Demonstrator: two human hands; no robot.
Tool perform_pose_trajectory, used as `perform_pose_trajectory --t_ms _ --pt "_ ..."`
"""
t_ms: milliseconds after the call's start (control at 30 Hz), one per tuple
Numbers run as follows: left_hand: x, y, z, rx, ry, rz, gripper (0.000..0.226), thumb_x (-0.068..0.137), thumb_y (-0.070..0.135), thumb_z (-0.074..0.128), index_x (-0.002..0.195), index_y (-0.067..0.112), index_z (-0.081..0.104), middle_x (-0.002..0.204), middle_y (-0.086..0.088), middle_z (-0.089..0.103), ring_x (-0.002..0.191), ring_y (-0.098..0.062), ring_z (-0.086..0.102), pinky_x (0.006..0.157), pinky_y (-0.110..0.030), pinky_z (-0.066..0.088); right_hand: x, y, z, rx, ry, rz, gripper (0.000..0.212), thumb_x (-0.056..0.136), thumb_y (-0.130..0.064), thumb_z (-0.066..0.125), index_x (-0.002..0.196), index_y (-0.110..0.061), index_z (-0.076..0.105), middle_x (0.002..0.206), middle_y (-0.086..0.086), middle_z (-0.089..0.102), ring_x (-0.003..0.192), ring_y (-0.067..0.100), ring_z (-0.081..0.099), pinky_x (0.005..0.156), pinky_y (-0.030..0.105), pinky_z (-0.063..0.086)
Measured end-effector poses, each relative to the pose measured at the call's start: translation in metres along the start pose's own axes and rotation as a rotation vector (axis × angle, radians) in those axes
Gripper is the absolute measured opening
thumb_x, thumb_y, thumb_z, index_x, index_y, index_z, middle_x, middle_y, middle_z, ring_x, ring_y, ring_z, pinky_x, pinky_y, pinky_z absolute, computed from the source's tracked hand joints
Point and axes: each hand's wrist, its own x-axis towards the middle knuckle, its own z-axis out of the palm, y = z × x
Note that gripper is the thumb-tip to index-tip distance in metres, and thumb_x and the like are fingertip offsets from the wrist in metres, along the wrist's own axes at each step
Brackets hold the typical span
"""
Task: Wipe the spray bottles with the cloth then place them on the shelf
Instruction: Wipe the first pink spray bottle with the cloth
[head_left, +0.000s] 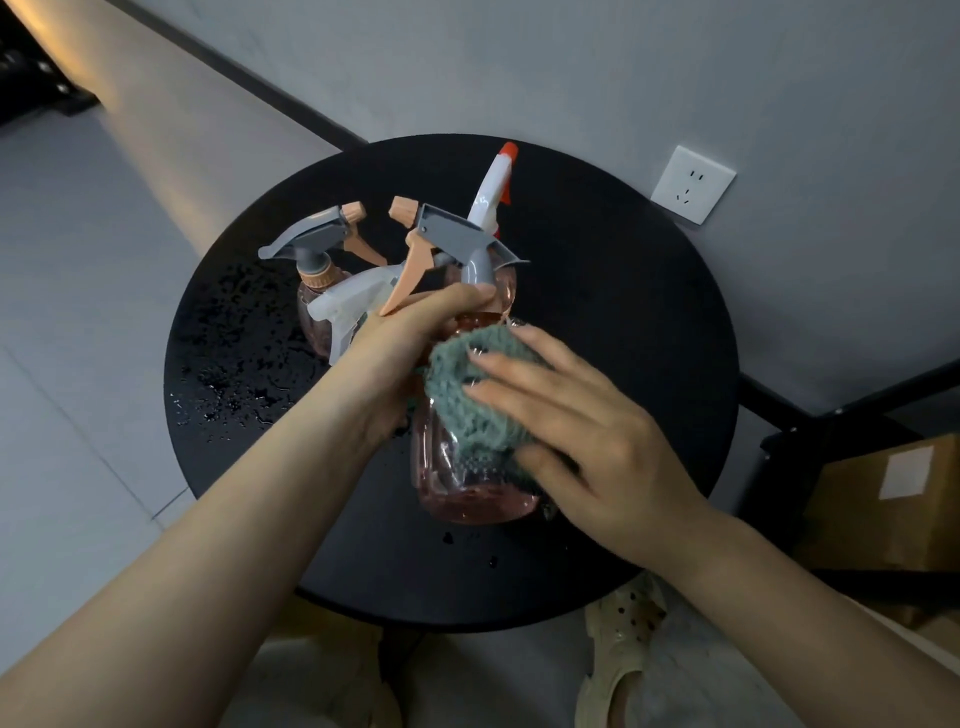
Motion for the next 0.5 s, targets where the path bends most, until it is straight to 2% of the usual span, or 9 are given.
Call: perform_pose_trajectory --t_ms 33,100,167,200,267,400,500 --pt "0.0004 0.0008 -0.0002 -0.014 0.013 -0.005 0.051 0.067 0.035 0.075 0.108 0.005 0.067 0.101 -0.016 0.071 0.084 -0.025 0.067 0.082 -0.037 0.053 -0.0019 -0.0010 0.0003 -0.059 -0.020 -0.072 0.038 0.092 -0.015 0.052 0.130 -0.012 0.054 0.139 0.001 0.049 0.139 0.027 0.032 0.111 0.040 0.034" --pt "0.0013 0.0022 0.0003 -0.057 0.045 -0.001 0.030 0.071 0.031 0.076 0.091 0.010 0.069 0.082 -0.009 0.072 0.067 -0.018 0.066 0.067 -0.028 0.054 -0.0057 -0.0034 0.0022 -0.189 -0.074 -0.229 0.035 0.094 -0.015 0.054 0.129 -0.013 0.054 0.136 0.003 0.054 0.136 0.031 0.036 0.107 0.047 0.038" --pt "0.0021 0.0028 0.0019 -0.093 0.088 0.015 0.015 0.076 0.028 0.072 0.079 0.014 0.067 0.065 -0.002 0.068 0.052 -0.012 0.062 0.053 -0.020 0.049 -0.0092 -0.0055 0.0045 -0.280 -0.137 -0.349 0.031 0.097 -0.016 0.052 0.127 -0.015 0.055 0.135 0.001 0.055 0.135 0.031 0.037 0.108 0.048 0.036" --pt "0.0022 0.0030 0.0026 -0.096 0.111 0.024 0.014 0.077 0.027 0.071 0.078 0.014 0.067 0.064 -0.001 0.068 0.051 -0.012 0.062 0.051 -0.019 0.049 -0.0102 -0.0062 0.0047 -0.299 -0.157 -0.379 0.029 0.098 -0.017 0.050 0.126 -0.016 0.058 0.135 0.000 0.055 0.134 0.030 0.038 0.109 0.048 0.035" --pt "0.0020 0.0032 0.0023 -0.073 0.147 0.040 0.020 0.076 0.029 0.073 0.086 0.012 0.069 0.071 -0.004 0.071 0.057 -0.015 0.065 0.056 -0.022 0.052 -0.0100 -0.0062 0.0035 -0.315 -0.162 -0.386 0.028 0.098 -0.016 0.051 0.124 -0.016 0.061 0.134 -0.001 0.056 0.133 0.028 0.039 0.109 0.047 0.035" --pt "-0.0002 0.0030 0.0029 -0.052 0.150 0.033 0.044 0.064 0.037 0.079 0.098 0.010 0.071 0.095 -0.014 0.073 0.080 -0.026 0.068 0.080 -0.036 0.055 -0.0048 -0.0027 0.0019 -0.234 -0.091 -0.230 0.031 0.094 -0.015 0.056 0.125 -0.014 0.061 0.135 0.001 0.055 0.134 0.027 0.040 0.106 0.044 0.039" --pt "-0.0025 0.0023 0.0053 -0.012 0.157 0.041 0.035 0.071 0.034 0.077 0.096 0.012 0.070 0.097 -0.014 0.073 0.084 -0.026 0.069 0.082 -0.035 0.054 -0.0010 -0.0010 0.0011 -0.081 -0.034 -0.030 0.037 0.092 -0.015 0.054 0.130 -0.014 0.055 0.138 -0.001 0.051 0.137 0.023 0.036 0.110 0.038 0.036"
